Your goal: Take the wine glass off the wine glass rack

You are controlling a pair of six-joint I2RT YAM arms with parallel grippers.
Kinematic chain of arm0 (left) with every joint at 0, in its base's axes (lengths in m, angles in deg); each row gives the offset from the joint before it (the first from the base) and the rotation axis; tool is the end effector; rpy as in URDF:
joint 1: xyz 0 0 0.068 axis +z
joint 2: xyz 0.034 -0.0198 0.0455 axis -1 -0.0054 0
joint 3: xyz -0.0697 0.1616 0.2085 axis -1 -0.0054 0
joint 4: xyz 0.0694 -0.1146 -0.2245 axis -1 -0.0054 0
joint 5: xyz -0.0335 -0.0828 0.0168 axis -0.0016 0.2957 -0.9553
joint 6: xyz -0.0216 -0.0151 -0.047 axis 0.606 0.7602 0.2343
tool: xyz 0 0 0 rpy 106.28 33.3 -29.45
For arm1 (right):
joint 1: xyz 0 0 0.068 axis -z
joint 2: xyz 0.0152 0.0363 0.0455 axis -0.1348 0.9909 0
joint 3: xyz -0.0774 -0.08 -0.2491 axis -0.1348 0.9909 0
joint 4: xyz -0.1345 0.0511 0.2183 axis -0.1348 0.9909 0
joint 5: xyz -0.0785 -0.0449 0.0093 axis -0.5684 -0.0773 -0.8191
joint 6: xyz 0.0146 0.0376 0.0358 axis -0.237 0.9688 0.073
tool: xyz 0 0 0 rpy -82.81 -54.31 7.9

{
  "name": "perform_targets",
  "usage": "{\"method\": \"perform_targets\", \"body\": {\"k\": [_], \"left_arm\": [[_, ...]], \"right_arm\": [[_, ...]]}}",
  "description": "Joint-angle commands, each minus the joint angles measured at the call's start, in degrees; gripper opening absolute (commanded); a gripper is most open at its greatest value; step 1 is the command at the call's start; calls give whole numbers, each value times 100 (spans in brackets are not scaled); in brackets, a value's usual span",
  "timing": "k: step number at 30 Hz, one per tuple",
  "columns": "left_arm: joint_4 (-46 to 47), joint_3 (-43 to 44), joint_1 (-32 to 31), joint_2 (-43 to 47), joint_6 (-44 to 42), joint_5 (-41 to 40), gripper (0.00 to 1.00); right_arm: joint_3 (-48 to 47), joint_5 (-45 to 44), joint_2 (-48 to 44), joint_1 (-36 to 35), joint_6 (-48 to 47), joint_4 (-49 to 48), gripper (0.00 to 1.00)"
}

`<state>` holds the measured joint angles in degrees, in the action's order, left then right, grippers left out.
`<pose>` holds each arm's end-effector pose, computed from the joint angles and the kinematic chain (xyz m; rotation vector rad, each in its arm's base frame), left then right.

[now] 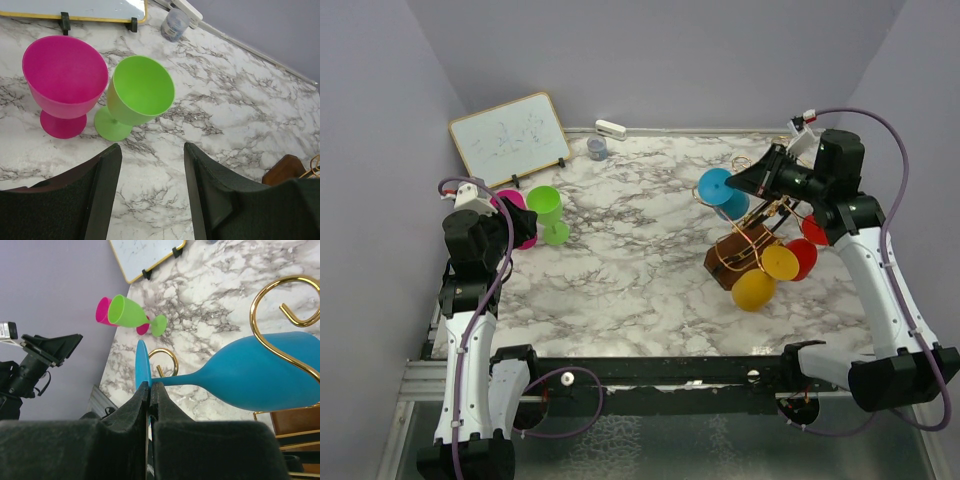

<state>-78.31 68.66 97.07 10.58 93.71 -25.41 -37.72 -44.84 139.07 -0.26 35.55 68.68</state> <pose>0.1685 0.0142 0.3293 -0.4150 1.8246 -0.4392 0.2487 0.0570 0.3967 0.0661 2.0969 1.1423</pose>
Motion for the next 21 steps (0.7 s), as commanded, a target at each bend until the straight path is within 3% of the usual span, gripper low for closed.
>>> {"method": "perform_targets", "body": {"k": [1,6,15,18,21], "left_arm": [[141,-17,-13,-7,11,143,56],[144,-22,-13,-3,20,169,56],[201,-55,-8,-33,67,260,56],[204,-50,-15,-81,65,295,56],[216,-50,-12,-128,70,326,56]], "right_arm": [[-245,-549,-127,36,-179,-115,1],[-234,-94,143,36,-131,-965,1],[-1030,1689,1201,-31,-58,-2837,1],[-1429,1557,1254,-724,-877,-2736,1],[-1677,296,1031,-2145,-2605,-1914,1]]}}
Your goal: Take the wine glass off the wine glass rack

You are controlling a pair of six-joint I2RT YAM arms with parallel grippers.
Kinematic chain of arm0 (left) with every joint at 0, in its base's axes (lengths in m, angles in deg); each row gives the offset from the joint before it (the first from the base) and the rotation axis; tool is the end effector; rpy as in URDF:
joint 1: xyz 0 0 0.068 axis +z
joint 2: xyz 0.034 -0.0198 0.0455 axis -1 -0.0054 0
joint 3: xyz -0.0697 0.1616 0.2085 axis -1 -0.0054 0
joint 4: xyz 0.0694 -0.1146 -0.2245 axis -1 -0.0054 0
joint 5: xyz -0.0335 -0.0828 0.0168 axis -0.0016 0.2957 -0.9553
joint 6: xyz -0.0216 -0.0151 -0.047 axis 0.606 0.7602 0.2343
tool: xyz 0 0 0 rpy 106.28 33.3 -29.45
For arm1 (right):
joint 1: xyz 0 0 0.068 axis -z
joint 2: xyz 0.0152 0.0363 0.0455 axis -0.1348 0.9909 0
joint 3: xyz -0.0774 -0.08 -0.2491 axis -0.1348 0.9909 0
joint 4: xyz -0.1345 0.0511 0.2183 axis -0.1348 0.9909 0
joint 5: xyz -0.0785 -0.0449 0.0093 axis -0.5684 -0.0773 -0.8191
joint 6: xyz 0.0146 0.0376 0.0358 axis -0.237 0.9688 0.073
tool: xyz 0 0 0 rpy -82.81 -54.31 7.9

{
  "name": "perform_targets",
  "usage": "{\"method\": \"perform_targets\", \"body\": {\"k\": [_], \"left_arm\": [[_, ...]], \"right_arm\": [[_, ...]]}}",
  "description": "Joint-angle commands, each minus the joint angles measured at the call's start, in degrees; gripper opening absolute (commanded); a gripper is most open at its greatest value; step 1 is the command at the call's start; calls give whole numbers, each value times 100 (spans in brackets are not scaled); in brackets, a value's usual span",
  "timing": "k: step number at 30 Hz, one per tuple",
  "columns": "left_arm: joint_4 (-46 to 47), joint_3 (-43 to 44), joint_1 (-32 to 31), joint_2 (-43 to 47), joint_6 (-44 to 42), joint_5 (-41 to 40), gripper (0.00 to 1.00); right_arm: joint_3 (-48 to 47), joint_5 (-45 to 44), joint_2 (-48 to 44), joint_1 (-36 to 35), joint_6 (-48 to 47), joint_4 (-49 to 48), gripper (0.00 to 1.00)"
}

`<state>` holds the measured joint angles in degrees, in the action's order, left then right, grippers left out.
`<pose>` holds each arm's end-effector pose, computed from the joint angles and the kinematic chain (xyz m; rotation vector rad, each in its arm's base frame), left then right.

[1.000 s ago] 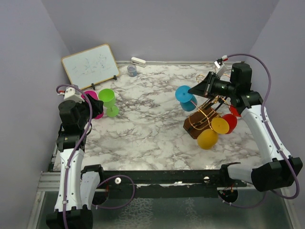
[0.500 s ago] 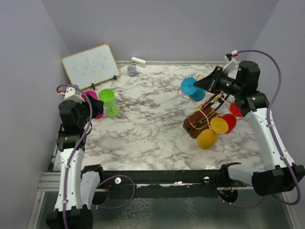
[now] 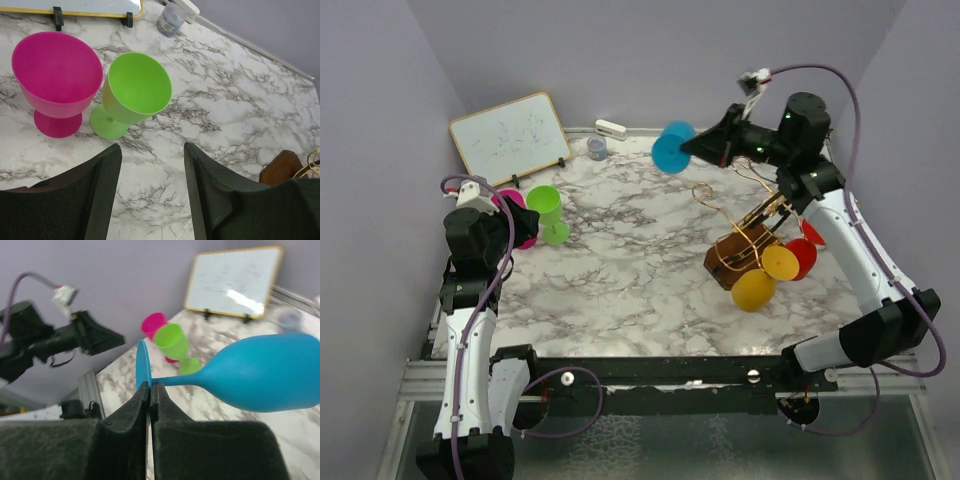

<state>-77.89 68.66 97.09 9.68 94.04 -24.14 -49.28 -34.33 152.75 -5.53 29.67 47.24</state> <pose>0.1720 0.0139 0.3277 -0.4088 1.8357 -0.4633 0.3079 0.0999 0.4373 -0.4225 1.7506 1.2566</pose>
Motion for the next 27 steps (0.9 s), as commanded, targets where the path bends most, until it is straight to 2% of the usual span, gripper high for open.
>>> {"method": "perform_targets", "body": {"k": [1,4,7,12,15,20,24,27], "left_arm": [[183,-50,-11,-50,45,206,56],[227,-41,-11,-117,72,257,56],[242,-30,-16,-256,197,519,56],[12,181,-11,-471,625,1416,56],[-45,333,-12,-493,910,2146,57],[-621,794,-12,-560,945,3039,59],[-1116,954,-13,-619,911,3801,63],[-1351,884,-55,-614,922,4081,63]], "right_arm": [[-495,-1299,-447,-2085,-2549,396,1],[-38,-2517,-912,-3097,-3682,547,1],[864,-3768,-1481,-4246,-4903,382,1],[2010,-5708,-1880,-5798,-6498,719,1],[2800,-6781,-1968,-6667,-7376,429,1],[4102,-8363,-1791,-7680,-8905,-417,1],[4793,-8961,-1630,-8109,-9993,-1242,1],[5106,-9164,-1492,-8305,-10656,-1899,1]]}}
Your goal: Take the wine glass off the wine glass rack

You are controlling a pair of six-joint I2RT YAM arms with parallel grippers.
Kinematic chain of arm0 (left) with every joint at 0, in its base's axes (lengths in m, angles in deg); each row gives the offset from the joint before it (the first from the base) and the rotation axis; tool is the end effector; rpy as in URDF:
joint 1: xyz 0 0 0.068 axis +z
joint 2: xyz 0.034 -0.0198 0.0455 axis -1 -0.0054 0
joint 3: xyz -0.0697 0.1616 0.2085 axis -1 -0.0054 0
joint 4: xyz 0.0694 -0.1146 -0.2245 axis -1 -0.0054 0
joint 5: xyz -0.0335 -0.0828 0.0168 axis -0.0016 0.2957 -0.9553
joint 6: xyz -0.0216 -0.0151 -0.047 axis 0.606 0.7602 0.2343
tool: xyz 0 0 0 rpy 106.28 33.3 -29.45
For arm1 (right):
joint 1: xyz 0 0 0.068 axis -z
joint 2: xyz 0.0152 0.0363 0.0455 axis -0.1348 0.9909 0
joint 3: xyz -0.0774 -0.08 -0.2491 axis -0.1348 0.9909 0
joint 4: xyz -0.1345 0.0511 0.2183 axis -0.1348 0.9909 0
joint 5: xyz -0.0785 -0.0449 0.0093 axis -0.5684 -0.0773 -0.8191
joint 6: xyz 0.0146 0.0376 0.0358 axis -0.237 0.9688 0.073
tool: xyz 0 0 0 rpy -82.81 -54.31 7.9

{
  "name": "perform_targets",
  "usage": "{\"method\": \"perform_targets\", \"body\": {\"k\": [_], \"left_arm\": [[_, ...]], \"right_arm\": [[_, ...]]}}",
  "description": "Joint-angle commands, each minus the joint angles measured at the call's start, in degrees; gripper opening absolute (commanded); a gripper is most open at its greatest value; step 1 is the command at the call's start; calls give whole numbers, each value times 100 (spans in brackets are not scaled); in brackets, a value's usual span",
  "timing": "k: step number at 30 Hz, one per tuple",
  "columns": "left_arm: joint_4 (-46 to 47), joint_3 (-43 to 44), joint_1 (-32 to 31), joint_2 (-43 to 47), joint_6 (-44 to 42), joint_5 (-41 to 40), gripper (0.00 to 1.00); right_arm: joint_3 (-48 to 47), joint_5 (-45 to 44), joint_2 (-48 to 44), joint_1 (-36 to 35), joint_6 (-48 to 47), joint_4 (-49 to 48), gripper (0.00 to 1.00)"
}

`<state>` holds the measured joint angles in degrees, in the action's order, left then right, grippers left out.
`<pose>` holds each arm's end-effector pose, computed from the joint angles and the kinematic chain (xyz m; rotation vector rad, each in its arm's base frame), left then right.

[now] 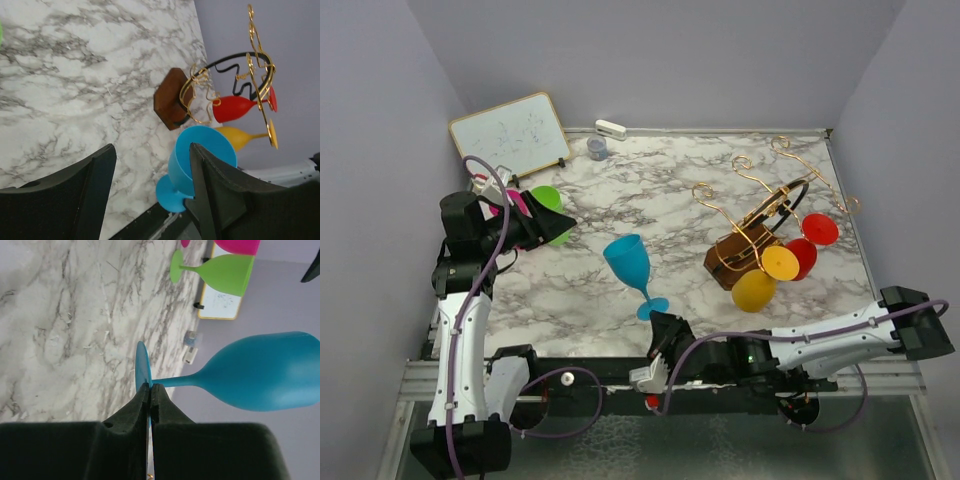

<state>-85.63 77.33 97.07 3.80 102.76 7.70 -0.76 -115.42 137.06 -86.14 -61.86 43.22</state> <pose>0.1779 -0.0025 0.3532 -0.2117 1.9769 -1.0983 0.0029 0.2428 0.2260 -1.9378 0.7536 -0.2747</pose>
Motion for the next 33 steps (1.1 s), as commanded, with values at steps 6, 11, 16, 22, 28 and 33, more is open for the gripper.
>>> {"method": "perform_targets", "body": {"k": [6,11,16,22,28,33], "left_arm": [[-639,-206,-225,106,91,1121,69],[-884,-208,-354,105,-120,1070,70],[-1134,-160,-509,99,-374,937,70],[-1596,-152,-707,55,-831,593,70],[-1703,-300,-839,24,-1031,477,67],[-1781,-392,-916,-57,-1193,397,45]], "right_arm": [[459,-1170,572,-372,-2195,-2079,1],[423,-1214,939,-430,-2319,-2271,1],[357,-1249,1136,-453,-2404,-2370,1],[246,-1246,1369,-449,-2504,-2526,1],[215,-1193,1537,-447,-2688,-2752,3],[197,-1215,1576,-447,-2741,-2835,3]]}}
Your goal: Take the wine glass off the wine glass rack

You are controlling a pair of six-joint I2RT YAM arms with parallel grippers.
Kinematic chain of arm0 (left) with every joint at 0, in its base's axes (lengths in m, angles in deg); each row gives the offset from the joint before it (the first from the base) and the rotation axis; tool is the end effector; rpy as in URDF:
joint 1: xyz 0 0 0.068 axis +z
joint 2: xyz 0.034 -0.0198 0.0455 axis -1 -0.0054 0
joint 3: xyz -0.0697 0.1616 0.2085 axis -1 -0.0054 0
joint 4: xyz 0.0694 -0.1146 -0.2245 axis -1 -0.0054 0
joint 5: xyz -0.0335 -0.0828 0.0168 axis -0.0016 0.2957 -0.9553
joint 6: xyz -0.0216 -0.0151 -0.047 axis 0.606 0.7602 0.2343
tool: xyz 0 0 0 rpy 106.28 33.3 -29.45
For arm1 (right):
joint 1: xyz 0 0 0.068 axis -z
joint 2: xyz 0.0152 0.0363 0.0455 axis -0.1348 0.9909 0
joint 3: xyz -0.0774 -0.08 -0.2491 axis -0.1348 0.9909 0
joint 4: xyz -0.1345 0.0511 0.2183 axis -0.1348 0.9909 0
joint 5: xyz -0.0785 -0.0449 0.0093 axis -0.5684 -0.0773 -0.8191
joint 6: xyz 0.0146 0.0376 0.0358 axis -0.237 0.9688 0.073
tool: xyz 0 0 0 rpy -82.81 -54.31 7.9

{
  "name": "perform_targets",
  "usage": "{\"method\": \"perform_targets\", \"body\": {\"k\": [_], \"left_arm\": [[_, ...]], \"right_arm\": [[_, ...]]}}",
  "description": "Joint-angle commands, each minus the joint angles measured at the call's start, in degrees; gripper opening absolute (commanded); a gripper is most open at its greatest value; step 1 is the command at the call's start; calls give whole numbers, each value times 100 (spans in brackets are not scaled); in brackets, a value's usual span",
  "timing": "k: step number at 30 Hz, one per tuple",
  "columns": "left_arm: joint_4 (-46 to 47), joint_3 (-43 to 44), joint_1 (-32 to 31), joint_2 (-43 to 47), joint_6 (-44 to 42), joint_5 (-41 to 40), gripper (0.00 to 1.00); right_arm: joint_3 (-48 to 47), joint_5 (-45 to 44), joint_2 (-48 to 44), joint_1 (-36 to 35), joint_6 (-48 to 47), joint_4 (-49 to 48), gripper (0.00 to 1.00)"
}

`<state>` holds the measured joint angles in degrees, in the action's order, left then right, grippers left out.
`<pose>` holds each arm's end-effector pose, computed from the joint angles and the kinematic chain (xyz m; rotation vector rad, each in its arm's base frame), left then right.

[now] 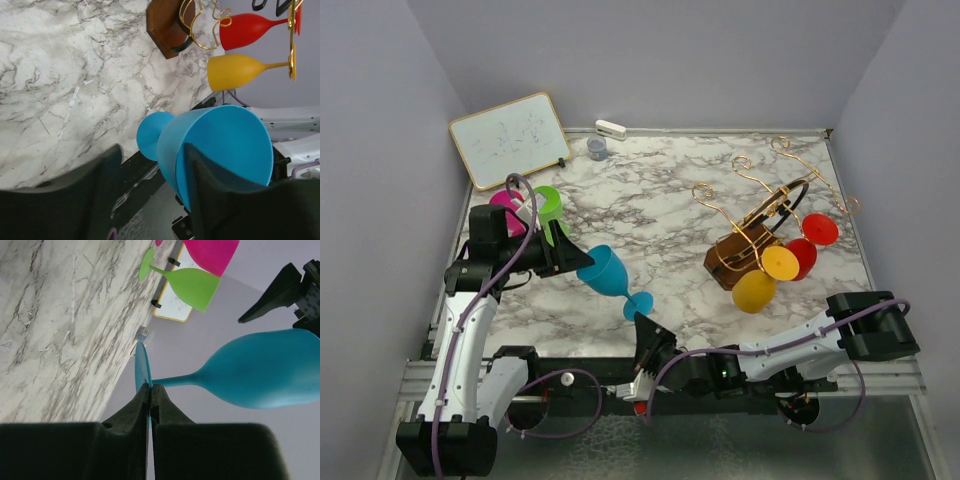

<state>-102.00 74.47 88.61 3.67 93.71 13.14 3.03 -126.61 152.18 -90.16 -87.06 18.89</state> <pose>0.1606 -0.0307 0.3142 -0.0390 2.2707 -1.2687 -0.0132 0.2752 0.1809 -1.9493 0.3858 -0.6615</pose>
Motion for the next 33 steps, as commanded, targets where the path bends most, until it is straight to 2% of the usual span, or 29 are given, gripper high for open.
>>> {"method": "perform_targets", "body": {"k": [1,4,5,6,7,9,11,12,21,26,30,33], "left_arm": [[-139,-121,-80,-54,-308,-145,34],[-138,-141,-94,-97,-332,-157,7],[-138,-133,-95,-100,-332,-183,1],[-135,-112,-101,-103,-325,-217,0],[-132,-87,-97,-107,-312,-270,0],[-103,-1,-100,-112,-270,-434,0],[-58,195,-94,-134,-235,-681,0],[-38,321,-97,-161,-223,-840,0],[260,1671,-96,-814,-309,-2466,0],[492,2295,-151,-1539,-515,-3148,0],[152,3210,-731,-2457,-845,-4589,0],[116,3640,-1109,-3046,-969,-5178,0]], "right_arm": [[-181,-103,64,-50,-222,-405,3],[-155,-137,52,-50,-173,-393,2],[-149,-173,63,-47,-148,-394,3],[-151,-215,67,-45,-91,-371,4],[-180,-281,84,-50,17,-297,10],[-250,-391,106,-44,329,21,34],[-325,-465,101,-45,693,444,48],[-341,-483,80,-48,860,624,51],[-458,-254,-107,-54,1985,2011,53],[-549,-174,-30,-53,2102,2138,53],[-597,-123,10,-53,2103,2083,53],[-615,-145,55,-53,2113,2029,52]]}}
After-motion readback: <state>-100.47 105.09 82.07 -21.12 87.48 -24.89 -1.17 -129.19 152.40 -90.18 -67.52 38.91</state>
